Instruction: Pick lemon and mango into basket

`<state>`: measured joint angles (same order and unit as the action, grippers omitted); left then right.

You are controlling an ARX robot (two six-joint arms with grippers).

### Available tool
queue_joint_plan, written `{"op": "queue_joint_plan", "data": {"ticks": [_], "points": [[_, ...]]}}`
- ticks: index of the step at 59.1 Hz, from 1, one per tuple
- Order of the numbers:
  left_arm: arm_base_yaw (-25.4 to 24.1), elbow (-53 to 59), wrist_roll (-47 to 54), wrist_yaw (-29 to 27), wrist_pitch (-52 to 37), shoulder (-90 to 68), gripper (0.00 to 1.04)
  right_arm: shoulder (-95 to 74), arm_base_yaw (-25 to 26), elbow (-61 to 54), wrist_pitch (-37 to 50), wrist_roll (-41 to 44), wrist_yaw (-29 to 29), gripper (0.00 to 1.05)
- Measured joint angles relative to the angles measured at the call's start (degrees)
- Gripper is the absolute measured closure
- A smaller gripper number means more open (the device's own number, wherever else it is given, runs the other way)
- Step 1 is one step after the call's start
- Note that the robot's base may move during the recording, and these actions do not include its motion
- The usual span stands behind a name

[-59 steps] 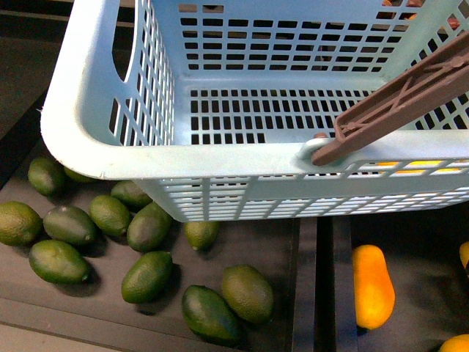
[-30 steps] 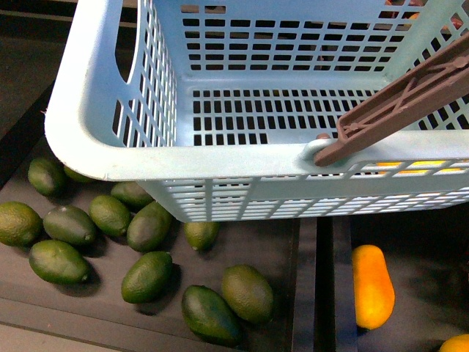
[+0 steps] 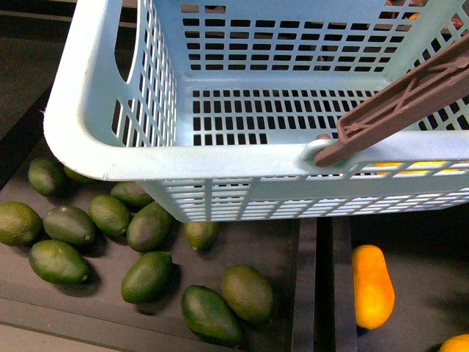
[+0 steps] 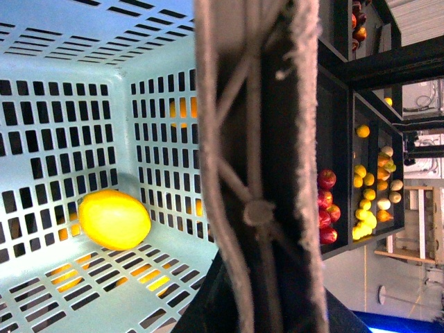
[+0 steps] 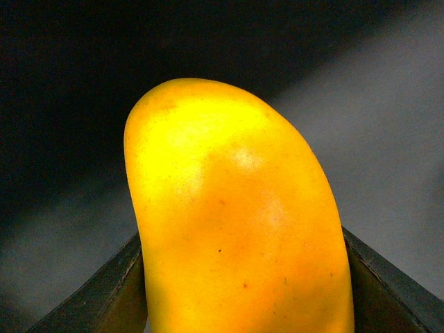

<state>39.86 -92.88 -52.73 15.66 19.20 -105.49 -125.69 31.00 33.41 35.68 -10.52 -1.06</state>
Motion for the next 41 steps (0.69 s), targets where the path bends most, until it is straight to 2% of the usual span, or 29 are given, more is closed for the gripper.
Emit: {"op": "queue_joint_plan", "data": {"ticks": [10, 14, 23, 28, 41], "points": [[0.0, 0.0, 0.0, 0.0, 0.0, 0.0, 1.0, 11.5, 6.6, -3.7, -3.6, 2.8, -3.6, 0.41], [0.0, 0.0, 0.0, 0.0, 0.0, 0.0, 1.0, 19.7, 9.3, -5.3, -7.5, 4.9, -5.9, 0.41], [0.0, 0.0, 0.0, 0.0, 0.0, 0.0, 1.0, 34.1, 10.4, -6.2, -15.2, 7.0, -9.4, 0.41], [0.0, 0.0, 0.0, 0.0, 0.0, 0.0, 1.0, 43.9, 9.3, -6.2, -19.9, 6.6, -10.7, 0.41], [0.0, 0.0, 0.0, 0.0, 0.0, 0.0, 1.0, 61.1, -1.1, -5.4, -26.5, 2.3, -9.9, 0.42]]}}
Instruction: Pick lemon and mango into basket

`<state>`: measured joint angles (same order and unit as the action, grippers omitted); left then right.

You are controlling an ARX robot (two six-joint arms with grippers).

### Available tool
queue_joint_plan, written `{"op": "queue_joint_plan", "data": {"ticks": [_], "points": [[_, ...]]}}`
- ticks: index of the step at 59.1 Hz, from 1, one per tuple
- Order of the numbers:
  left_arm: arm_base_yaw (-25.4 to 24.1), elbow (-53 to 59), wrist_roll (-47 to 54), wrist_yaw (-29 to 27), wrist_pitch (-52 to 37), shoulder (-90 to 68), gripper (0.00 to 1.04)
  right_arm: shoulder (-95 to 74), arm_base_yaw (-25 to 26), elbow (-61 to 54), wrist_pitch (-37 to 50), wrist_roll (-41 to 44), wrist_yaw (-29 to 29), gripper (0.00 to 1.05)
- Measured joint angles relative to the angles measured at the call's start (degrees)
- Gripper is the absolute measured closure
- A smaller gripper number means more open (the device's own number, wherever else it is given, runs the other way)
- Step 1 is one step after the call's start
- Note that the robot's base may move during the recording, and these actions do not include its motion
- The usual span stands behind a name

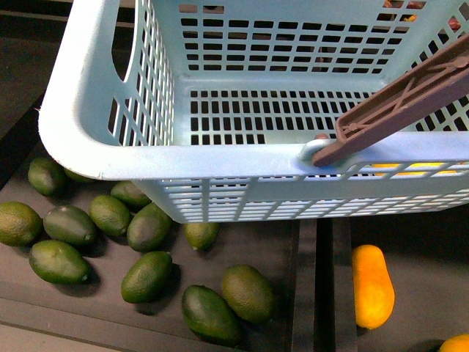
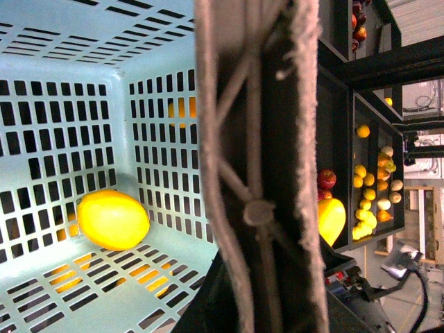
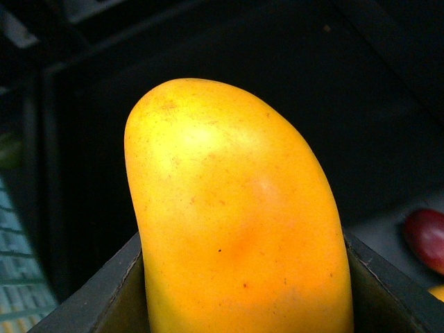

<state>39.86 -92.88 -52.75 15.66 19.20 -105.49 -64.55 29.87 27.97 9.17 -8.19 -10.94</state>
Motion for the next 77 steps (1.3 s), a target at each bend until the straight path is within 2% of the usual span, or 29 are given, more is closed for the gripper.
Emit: {"op": "queue_joint_plan", "data": {"ticks": [18, 22, 46, 52, 66, 72, 77], "points": [[0.0, 0.0, 0.0, 0.0, 0.0, 0.0, 1.0, 4.9, -17.3, 3.0, -2.1, -5.1, 6.3, 0.42], [0.0, 0.0, 0.0, 0.0, 0.0, 0.0, 1.0, 5.2, -22.4, 4.8, -2.2, -6.4, 8.5, 0.42], [0.0, 0.0, 0.0, 0.0, 0.0, 0.0, 1.0, -1.1, -36.5, 10.4, 2.1, -9.0, 14.9, 0.42], [0.0, 0.0, 0.0, 0.0, 0.0, 0.0, 1.0, -4.0, -38.9, 10.4, 2.9, -9.0, 15.9, 0.42], [0.0, 0.0, 0.0, 0.0, 0.0, 0.0, 1.0, -4.8, -40.4, 10.5, 2.8, -9.0, 18.4, 0.08], [0.0, 0.0, 0.2, 0.2, 0.0, 0.0, 1.0, -3.4, -39.7, 10.5, 2.3, -9.0, 20.7, 0.09], [0.0, 0.0, -0.2, 0.1, 0.1, -0.1, 1.0, -0.7, -38.6, 10.5, 1.0, -8.6, 24.9, 0.09]]}}
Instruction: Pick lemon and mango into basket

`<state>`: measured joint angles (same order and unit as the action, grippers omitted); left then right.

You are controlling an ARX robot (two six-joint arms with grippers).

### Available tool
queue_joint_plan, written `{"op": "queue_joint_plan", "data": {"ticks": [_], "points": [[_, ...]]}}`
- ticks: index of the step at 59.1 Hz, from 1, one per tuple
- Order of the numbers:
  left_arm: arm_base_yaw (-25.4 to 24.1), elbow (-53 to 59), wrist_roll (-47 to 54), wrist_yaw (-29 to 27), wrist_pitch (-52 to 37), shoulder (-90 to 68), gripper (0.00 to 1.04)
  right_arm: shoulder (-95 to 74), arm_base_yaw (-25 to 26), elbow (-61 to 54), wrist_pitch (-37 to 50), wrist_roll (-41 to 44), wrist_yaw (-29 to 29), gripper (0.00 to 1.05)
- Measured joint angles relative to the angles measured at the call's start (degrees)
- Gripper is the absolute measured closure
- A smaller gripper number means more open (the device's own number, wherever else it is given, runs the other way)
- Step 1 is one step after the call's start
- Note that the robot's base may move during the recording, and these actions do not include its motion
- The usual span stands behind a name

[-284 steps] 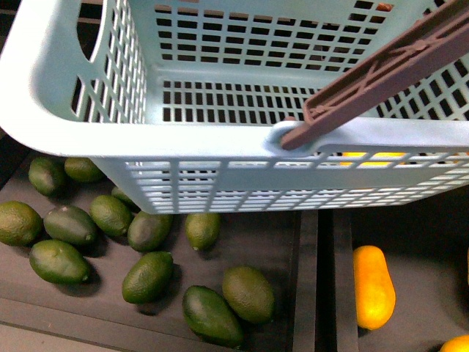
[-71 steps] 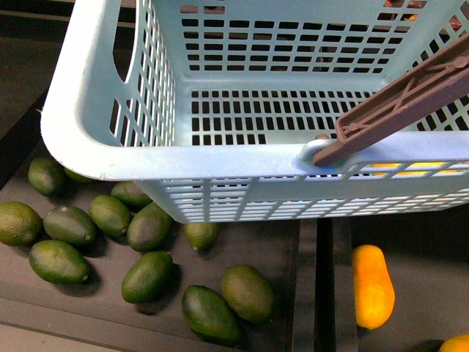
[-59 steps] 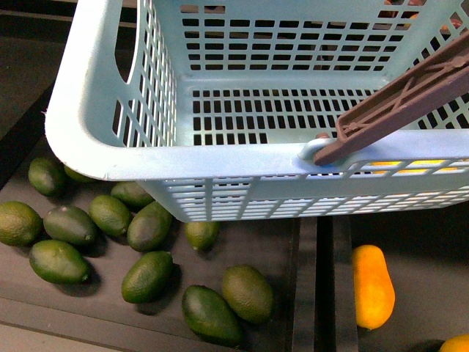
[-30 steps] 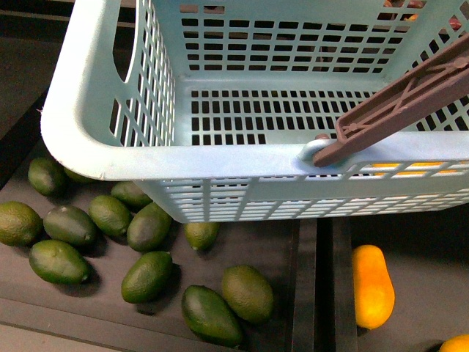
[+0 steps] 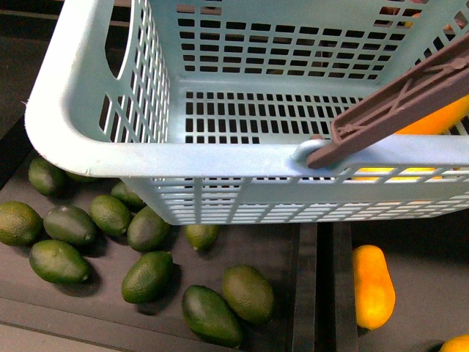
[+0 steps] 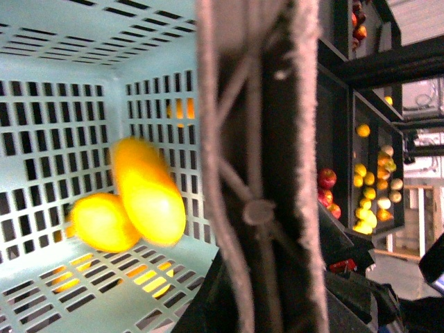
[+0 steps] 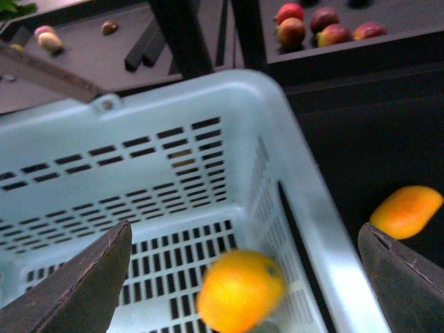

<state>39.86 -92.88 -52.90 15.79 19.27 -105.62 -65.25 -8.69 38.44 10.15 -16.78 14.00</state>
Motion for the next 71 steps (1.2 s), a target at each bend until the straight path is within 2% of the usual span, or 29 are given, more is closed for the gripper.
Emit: {"op": "queue_joint_plan", "data": {"ticks": [11, 18, 19, 27, 30, 53, 71], "points": [[0.0, 0.0, 0.2, -0.6, 0.0, 0.0, 1.0, 8.9, 1.9, -1.4, -5.0, 1.4, 9.4, 0.09], [-0.1, 0.0, 0.1, -0.5, 0.0, 0.0, 1.0, 12.3, 1.9, -2.0, -6.1, 1.6, 11.1, 0.09], [0.0, 0.0, 0.1, -0.5, 0.0, 0.0, 1.0, 12.4, 2.0, -2.1, -5.8, 1.8, 10.4, 0.09], [0.0, 0.0, 0.1, 0.0, 0.0, 0.0, 1.0, 15.5, 6.4, -11.4, 11.3, 11.1, -9.7, 0.3], [0.0, 0.0, -0.1, 0.1, 0.0, -0.1, 1.0, 16.9, 7.6, -14.3, 13.8, 13.2, -13.2, 0.39], [-0.1, 0.0, -0.2, -0.2, 0.0, -0.2, 1.0, 26.4, 8.5, -27.0, 16.7, 16.5, -13.9, 1.03], [0.0, 0.0, -0.2, 0.0, 0.0, -0.2, 1.0, 33.6, 8.5, -32.3, 15.0, 16.5, -13.9, 1.03]]}}
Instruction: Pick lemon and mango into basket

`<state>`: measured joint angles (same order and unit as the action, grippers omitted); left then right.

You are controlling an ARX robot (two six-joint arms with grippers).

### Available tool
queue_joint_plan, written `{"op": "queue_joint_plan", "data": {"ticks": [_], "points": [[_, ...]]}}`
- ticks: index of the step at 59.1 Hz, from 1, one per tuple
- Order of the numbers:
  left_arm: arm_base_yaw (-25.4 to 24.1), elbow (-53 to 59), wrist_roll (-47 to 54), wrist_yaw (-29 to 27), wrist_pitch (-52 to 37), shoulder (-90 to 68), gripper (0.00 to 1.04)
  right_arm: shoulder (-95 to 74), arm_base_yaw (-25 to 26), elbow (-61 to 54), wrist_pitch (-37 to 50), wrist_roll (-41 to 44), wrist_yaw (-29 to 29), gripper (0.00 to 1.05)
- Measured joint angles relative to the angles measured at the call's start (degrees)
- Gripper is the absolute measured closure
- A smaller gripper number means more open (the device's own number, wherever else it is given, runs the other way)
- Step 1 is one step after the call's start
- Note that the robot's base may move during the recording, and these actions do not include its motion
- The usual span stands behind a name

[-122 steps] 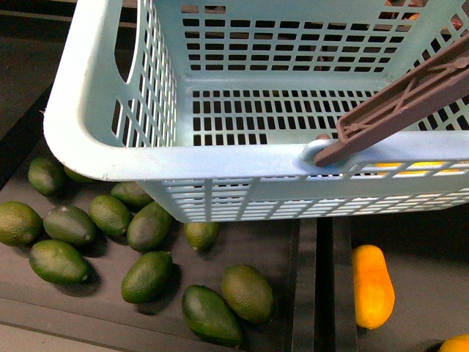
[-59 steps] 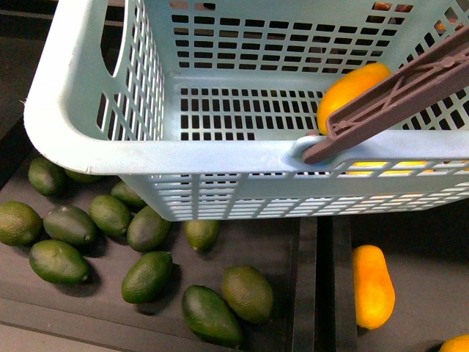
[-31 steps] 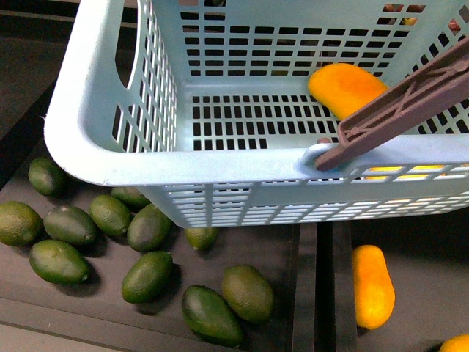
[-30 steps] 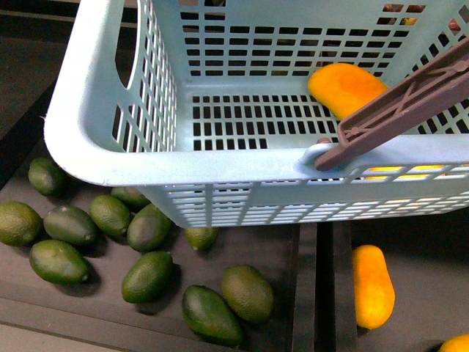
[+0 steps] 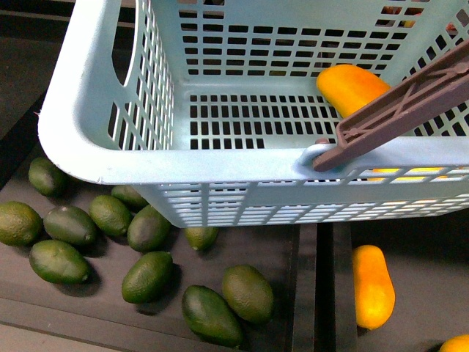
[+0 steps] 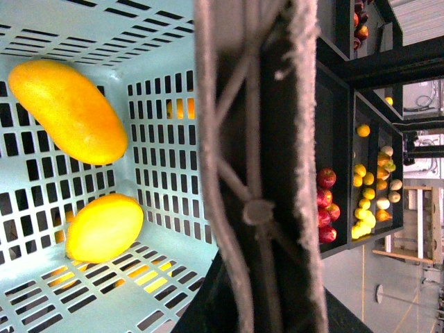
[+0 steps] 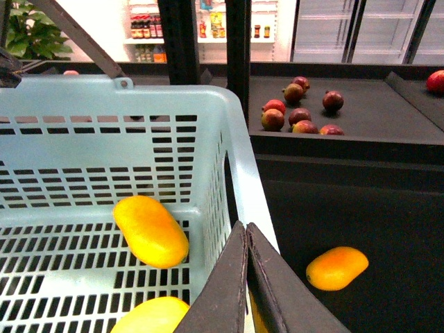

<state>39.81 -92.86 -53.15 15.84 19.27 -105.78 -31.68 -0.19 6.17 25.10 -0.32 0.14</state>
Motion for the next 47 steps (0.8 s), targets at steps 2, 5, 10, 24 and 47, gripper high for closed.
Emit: {"op": "queue_joint_plan", "data": {"ticks": [2, 5, 10, 24, 47], "points": [[0.0, 0.0, 0.0, 0.0, 0.0, 0.0, 1.0, 0.7, 0.0, -0.4, -0.3, 0.0, 0.0, 1.03], [0.0, 0.0, 0.0, 0.0, 0.0, 0.0, 1.0, 1.9, 0.0, -1.0, -1.0, 0.0, 0.0, 1.03], [0.0, 0.0, 0.0, -0.3, 0.0, 0.0, 1.0, 3.8, 0.0, -1.8, -2.1, 0.0, 0.0, 1.03], [0.0, 0.0, 0.0, -0.3, 0.0, 0.0, 1.0, 9.6, 0.0, -3.6, -5.9, 0.0, 0.0, 1.03], [0.0, 0.0, 0.0, -0.2, 0.0, 0.0, 1.0, 16.6, 0.0, -5.1, -9.9, 0.0, 0.0, 1.03]]}}
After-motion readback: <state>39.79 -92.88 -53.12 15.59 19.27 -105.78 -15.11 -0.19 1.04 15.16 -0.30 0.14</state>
